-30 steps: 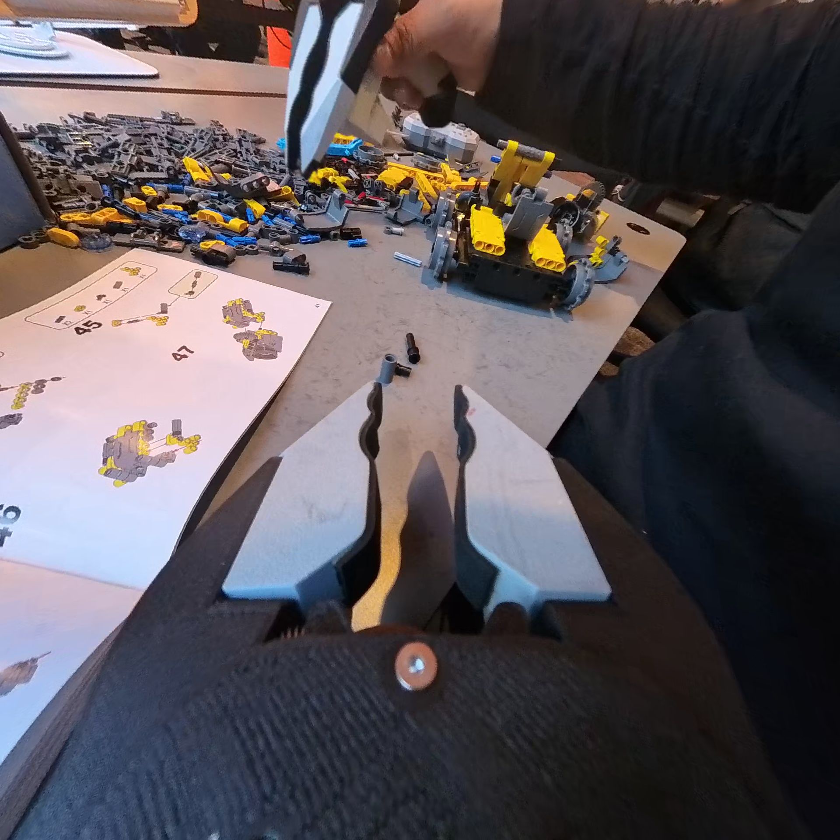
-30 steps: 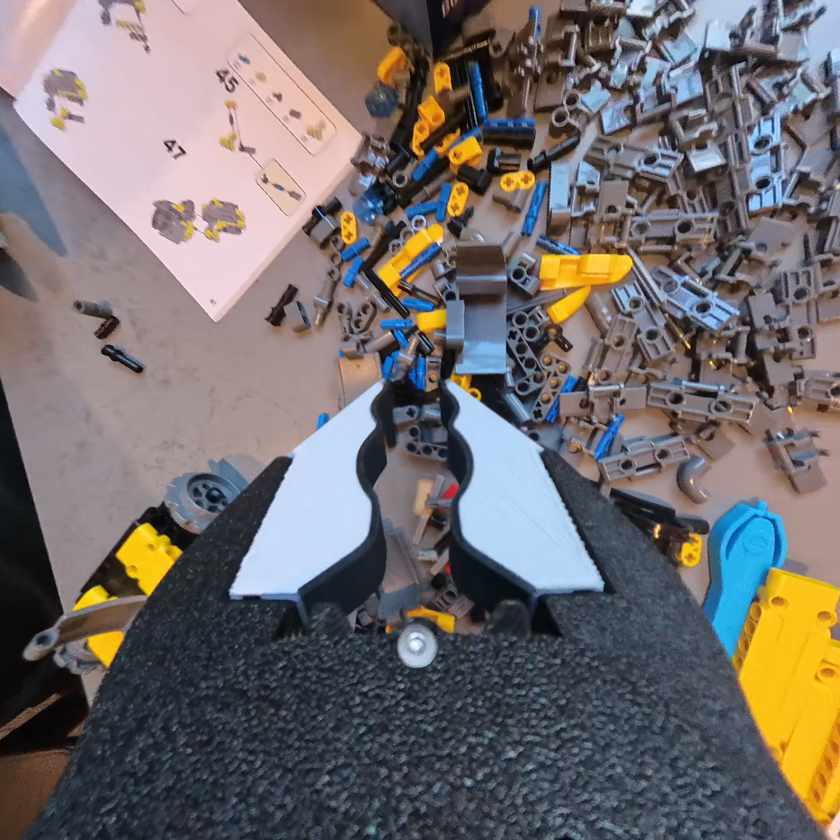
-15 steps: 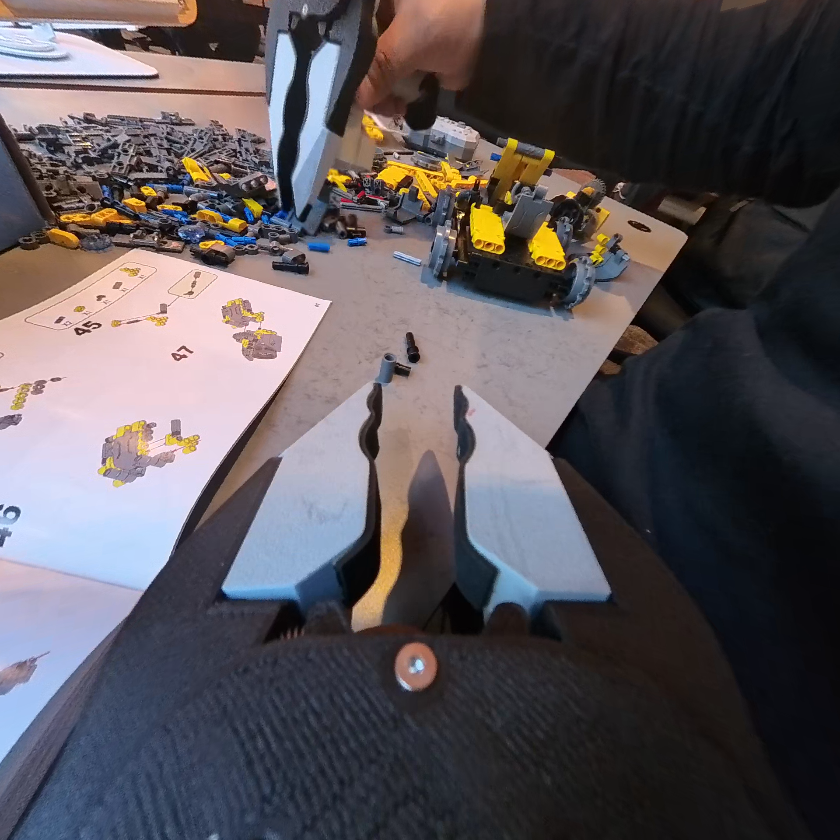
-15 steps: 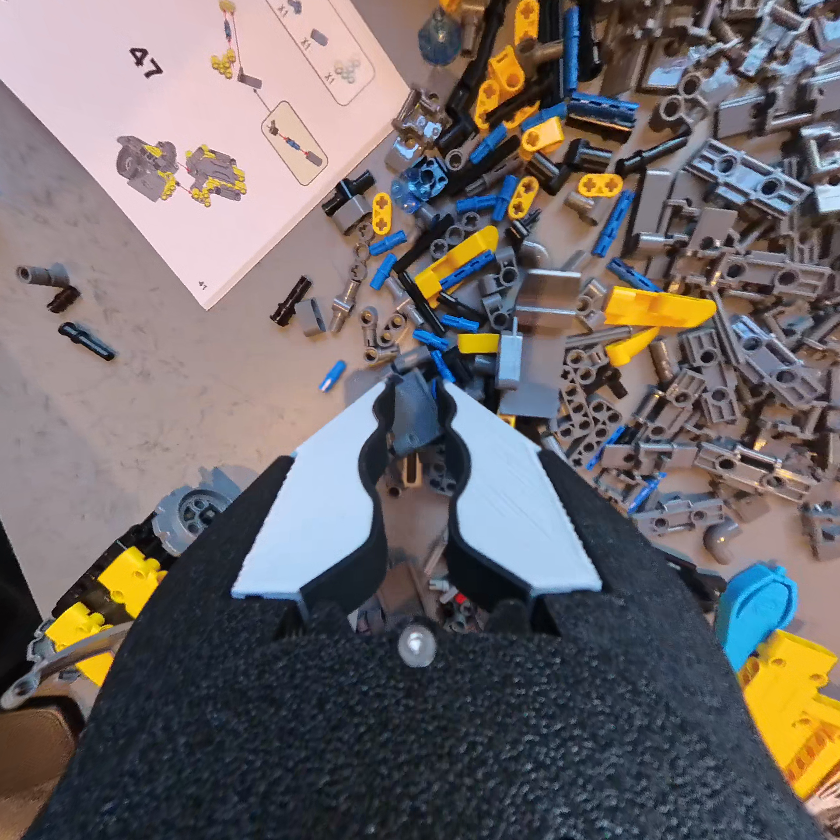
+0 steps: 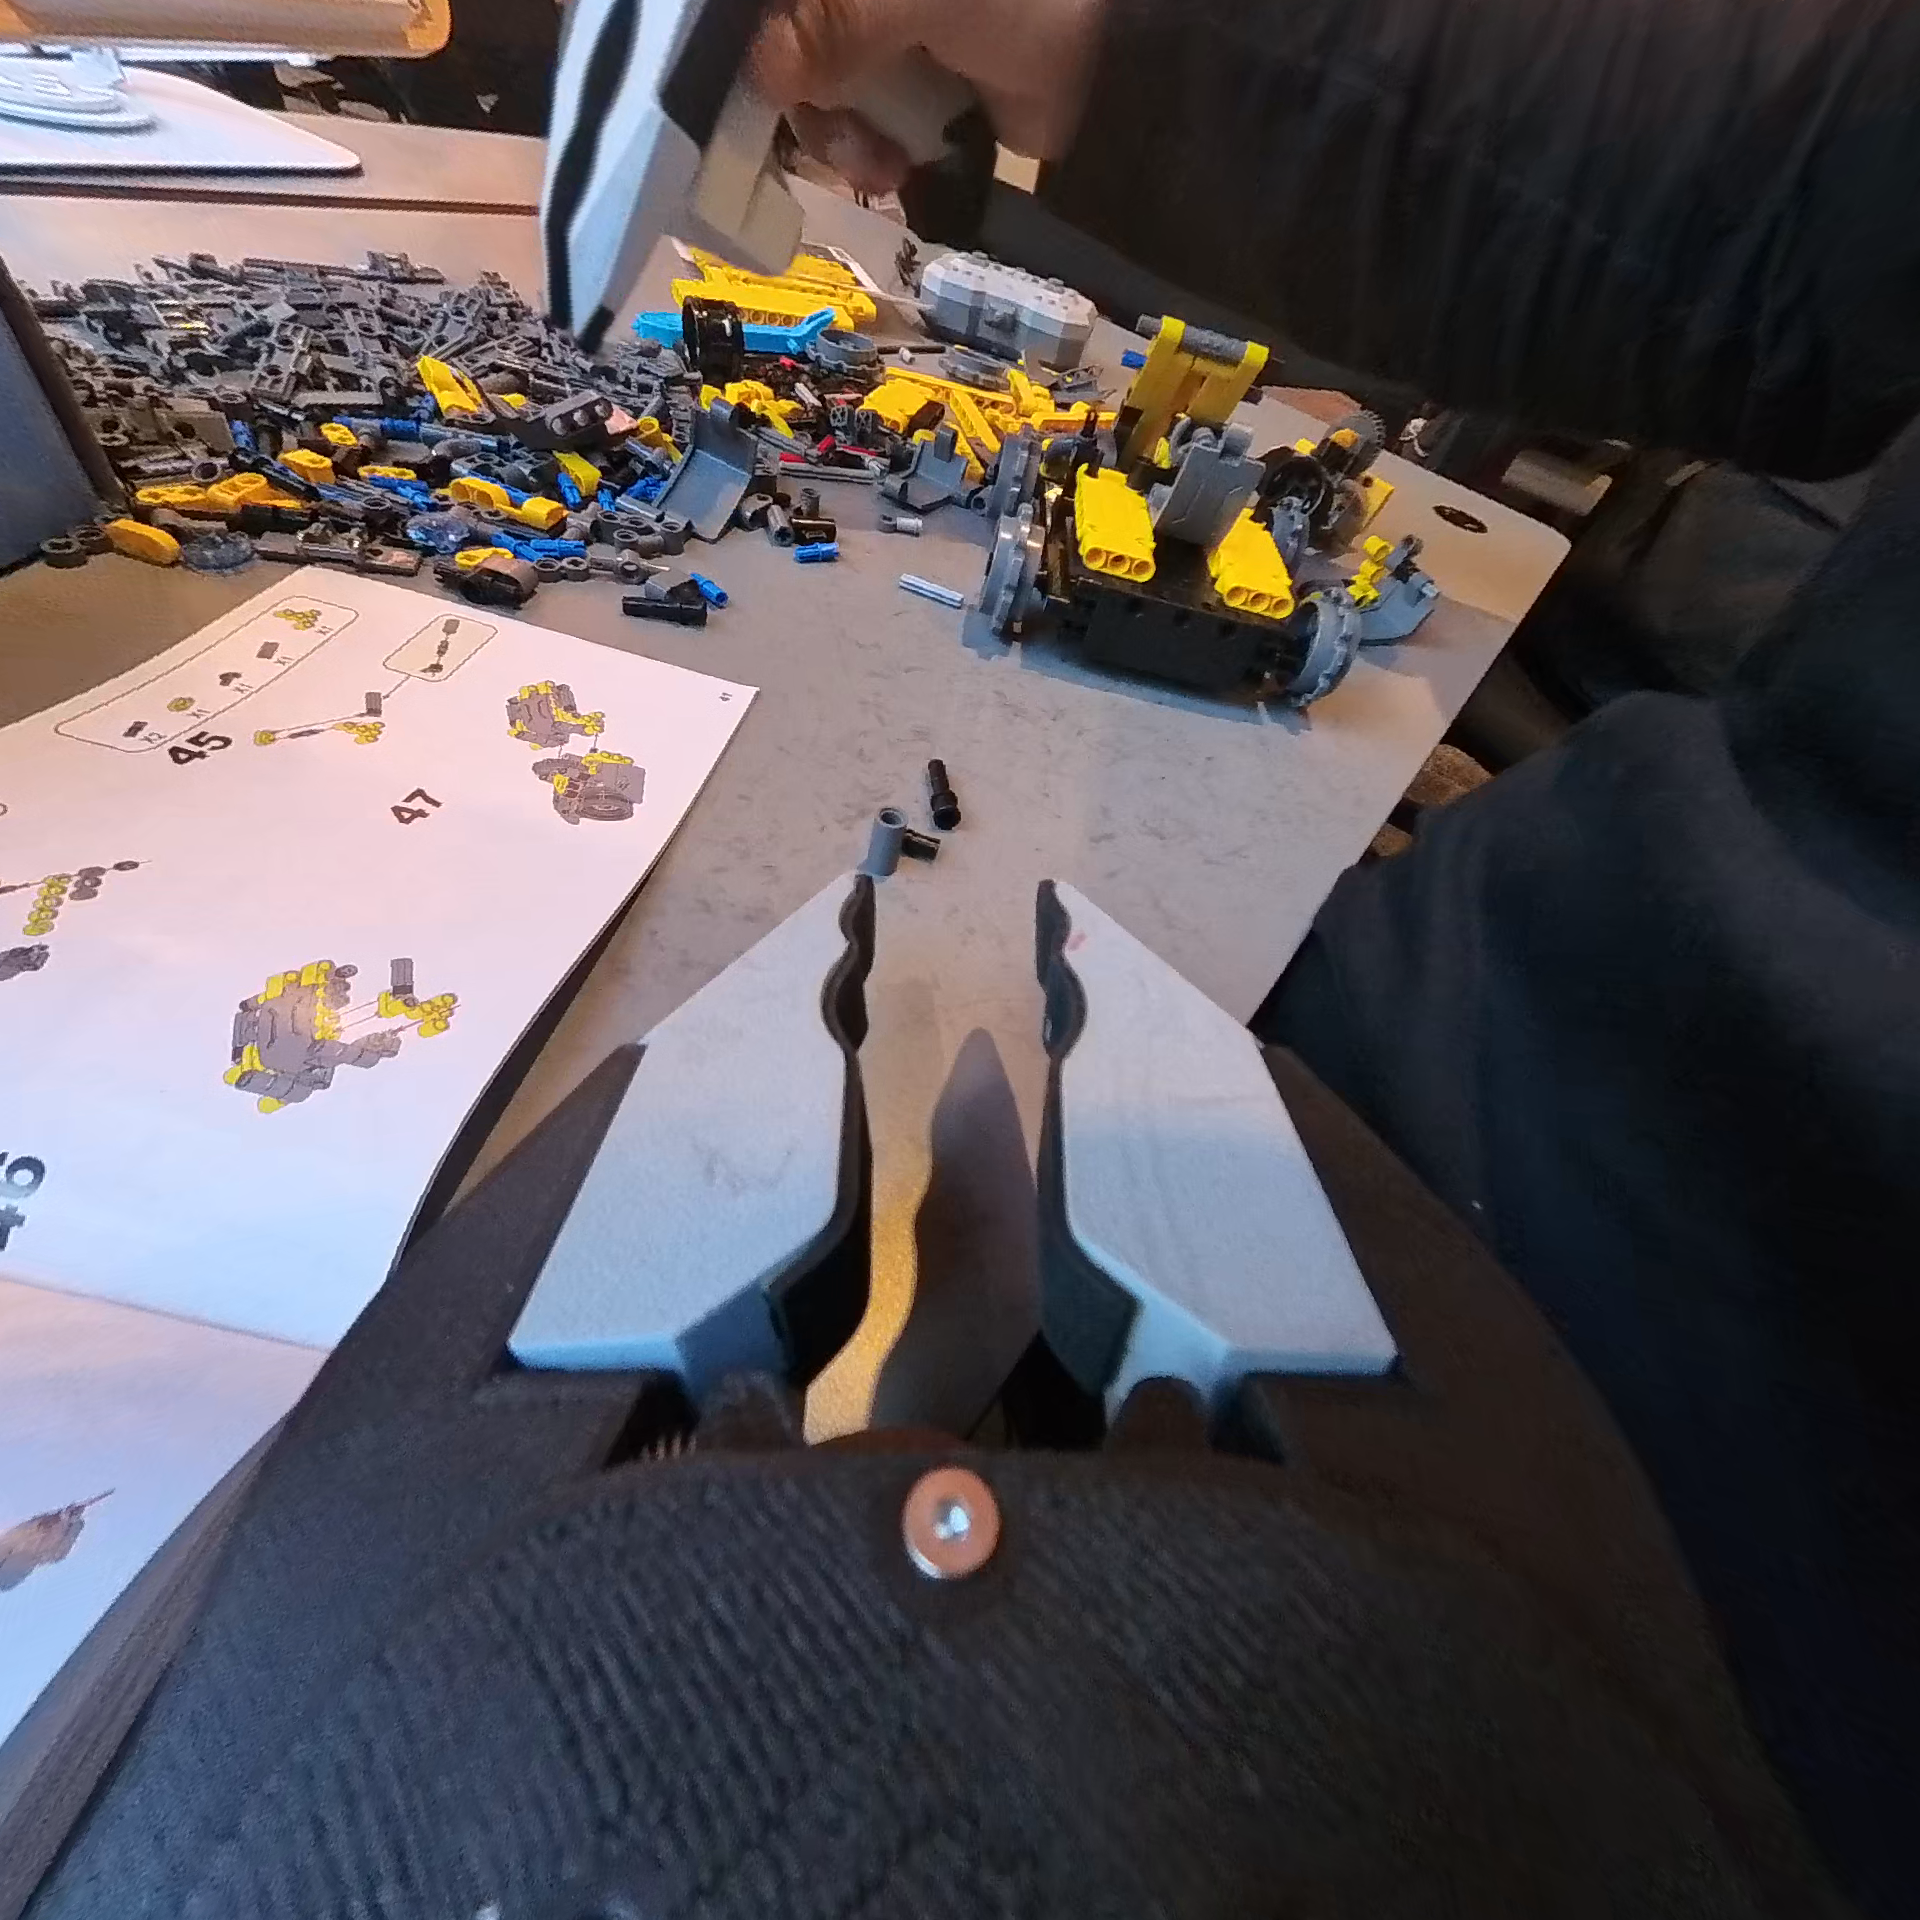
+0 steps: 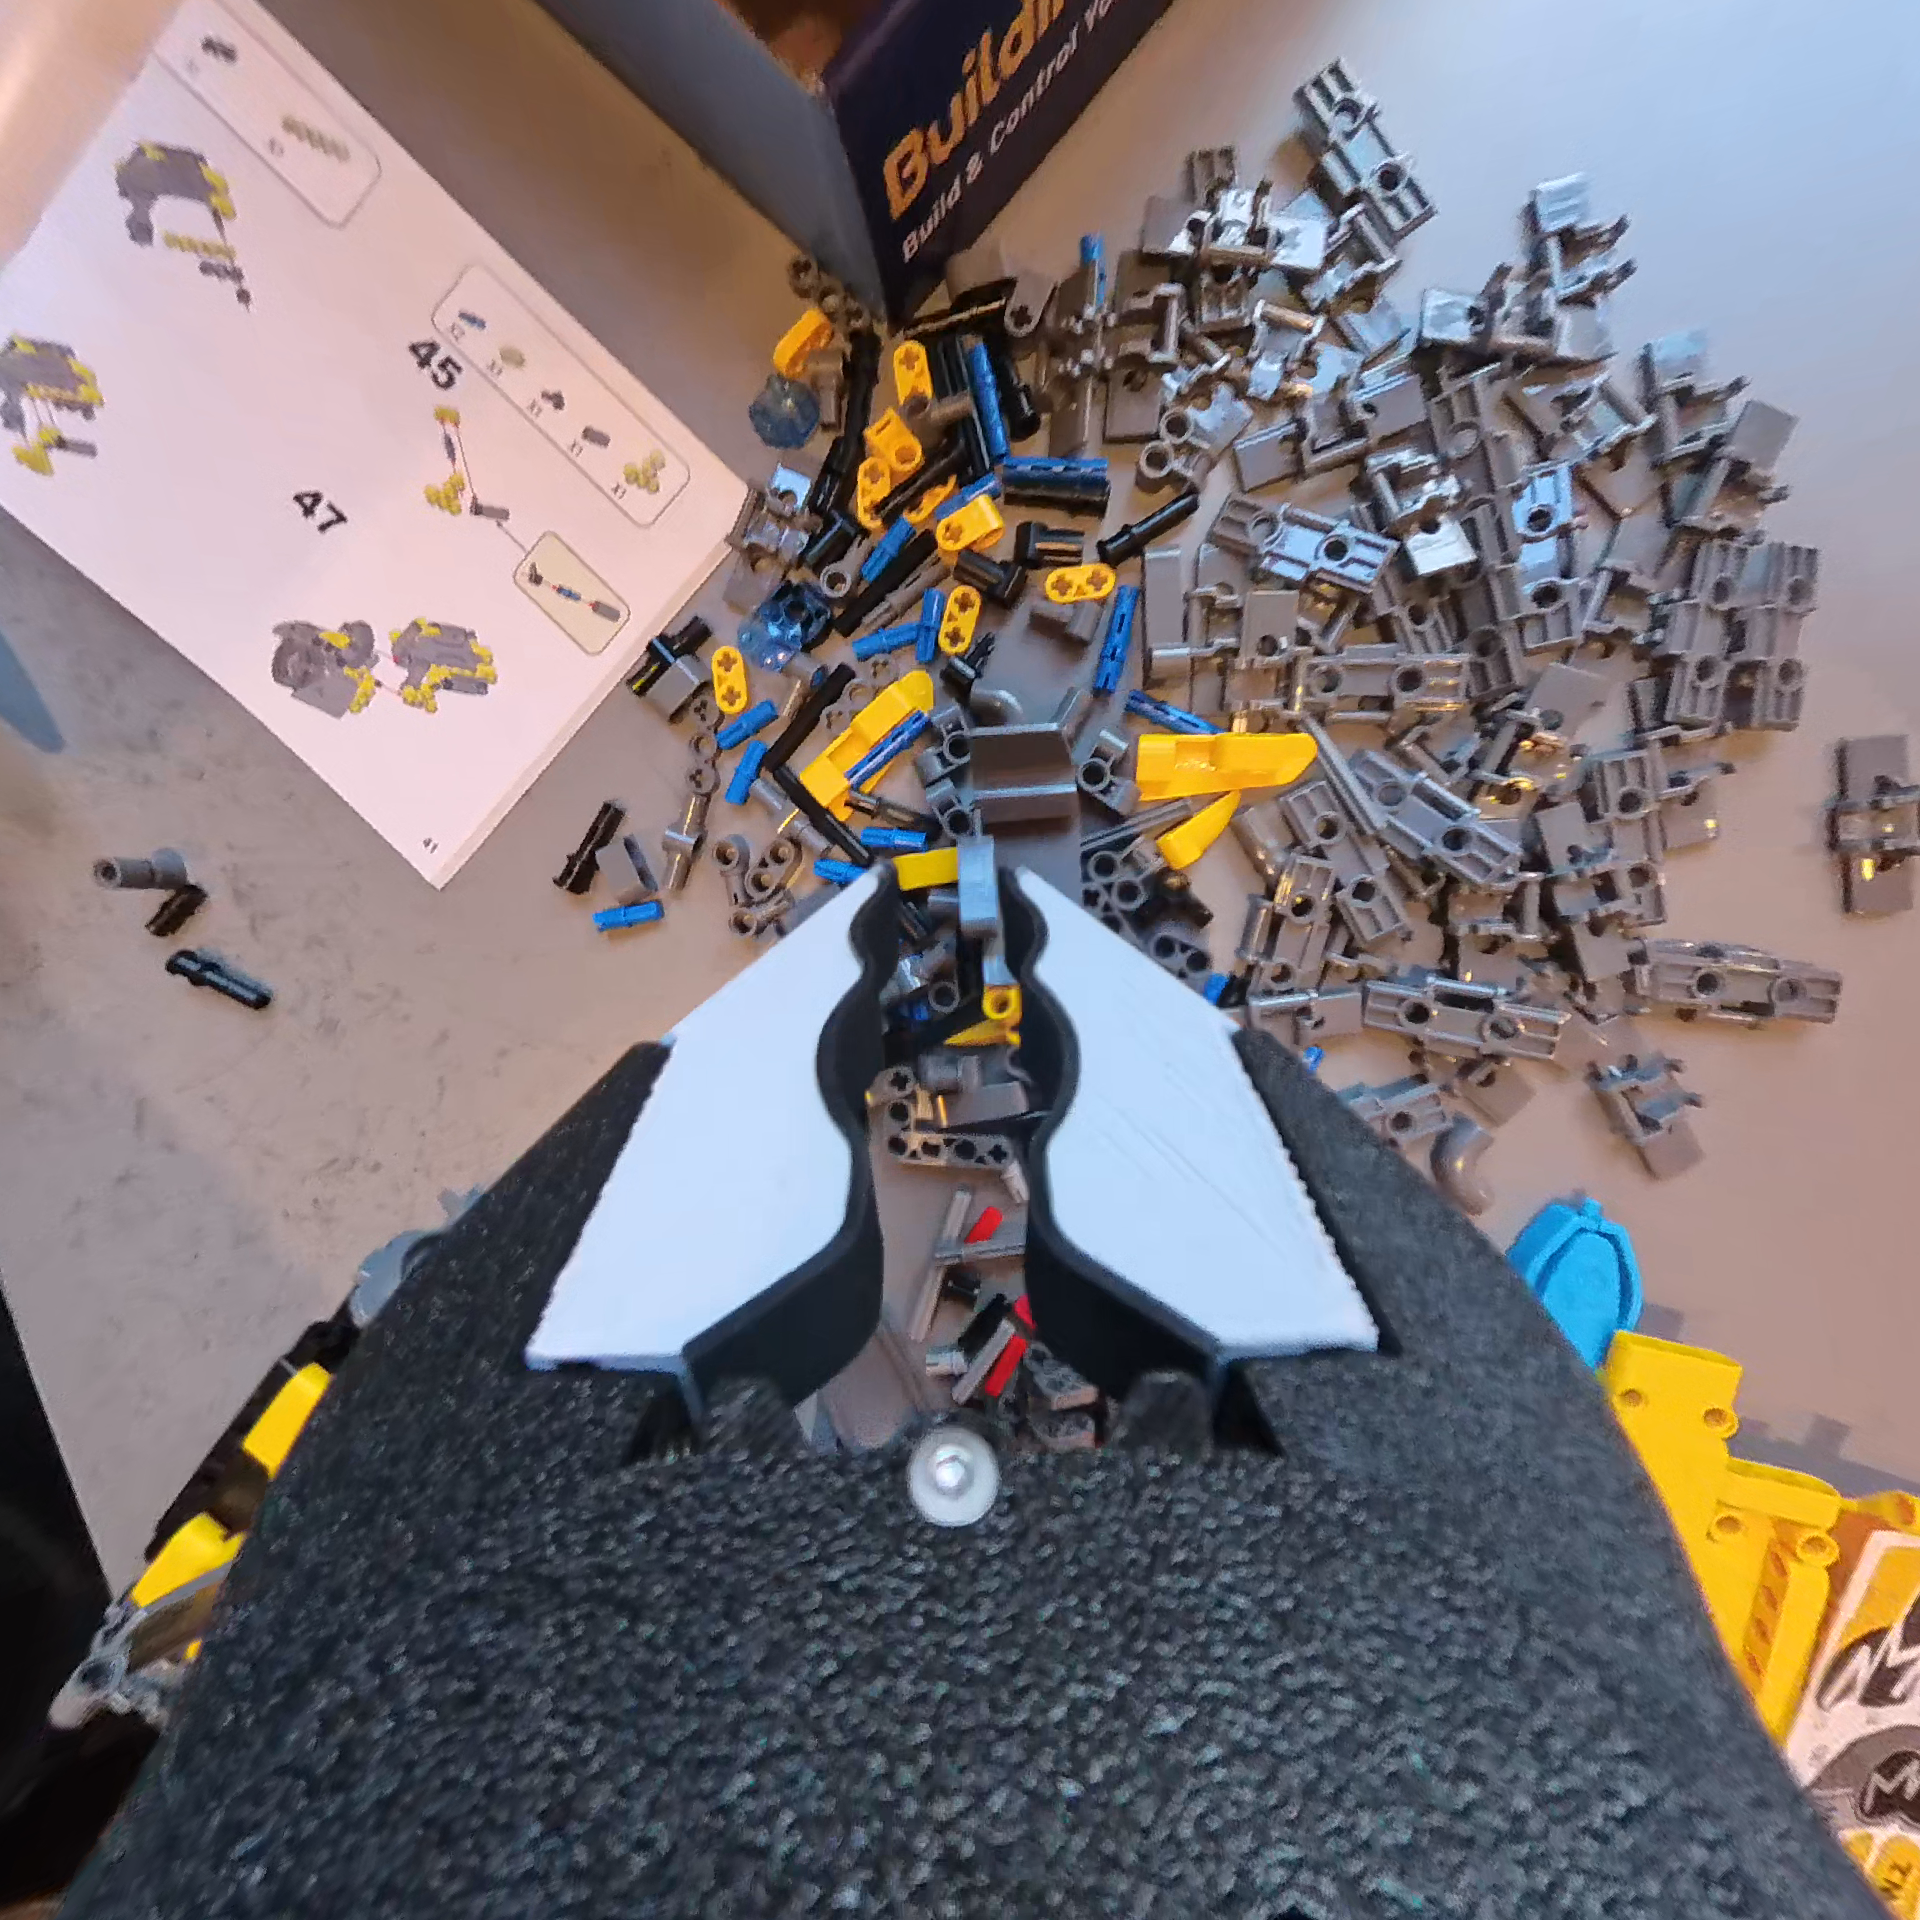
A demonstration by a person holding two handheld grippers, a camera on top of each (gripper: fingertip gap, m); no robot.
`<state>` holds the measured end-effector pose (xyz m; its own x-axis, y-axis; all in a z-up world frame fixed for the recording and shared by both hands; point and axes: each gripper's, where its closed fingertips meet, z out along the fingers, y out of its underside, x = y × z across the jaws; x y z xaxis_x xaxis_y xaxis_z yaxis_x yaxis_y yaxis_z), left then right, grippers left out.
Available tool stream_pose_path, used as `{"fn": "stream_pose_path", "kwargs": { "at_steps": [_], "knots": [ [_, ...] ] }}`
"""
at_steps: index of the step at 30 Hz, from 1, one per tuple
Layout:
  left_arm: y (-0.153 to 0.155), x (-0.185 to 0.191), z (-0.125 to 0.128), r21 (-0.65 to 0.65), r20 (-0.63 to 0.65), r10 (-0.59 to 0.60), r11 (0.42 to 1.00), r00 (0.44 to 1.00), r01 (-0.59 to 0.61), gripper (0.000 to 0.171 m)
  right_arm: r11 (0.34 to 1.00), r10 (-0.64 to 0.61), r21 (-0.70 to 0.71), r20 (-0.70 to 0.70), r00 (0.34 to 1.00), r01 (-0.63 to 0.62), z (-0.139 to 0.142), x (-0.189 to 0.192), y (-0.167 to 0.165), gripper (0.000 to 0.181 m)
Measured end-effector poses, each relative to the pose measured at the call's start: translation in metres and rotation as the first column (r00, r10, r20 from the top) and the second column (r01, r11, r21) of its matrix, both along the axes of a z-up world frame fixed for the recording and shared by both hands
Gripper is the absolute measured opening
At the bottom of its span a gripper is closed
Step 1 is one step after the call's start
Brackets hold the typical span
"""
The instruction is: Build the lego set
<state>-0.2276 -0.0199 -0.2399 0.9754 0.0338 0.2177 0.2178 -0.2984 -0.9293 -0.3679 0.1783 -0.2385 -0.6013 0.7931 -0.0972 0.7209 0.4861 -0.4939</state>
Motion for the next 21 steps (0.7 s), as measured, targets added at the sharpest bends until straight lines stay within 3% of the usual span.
{"fn": "stream_pose_path", "kwargs": {
  "at_steps": [6,11,21],
  "knots": [
    [0.000,0.000,0.000,-0.001,-0.002,-0.001,1.000,1.000,0.001,0.030,0.989,-0.145,0.010,-0.023,0.989,0.145,0.008,-0.015,0.025,0.021],
    [0.000,0.000,0.000,0.002,0.001,0.000,1.000,1.000,0.000,0.030,0.945,-0.290,-0.146,0.032,0.957,0.291,0.013,-0.019,0.045,0.021],
    [0.000,0.000,0.000,-0.002,0.000,0.002,1.000,1.000,-0.002,0.029,0.972,-0.177,-0.150,0.052,0.983,0.183,0.007,-0.023,0.011,0.022]
  ]
}}
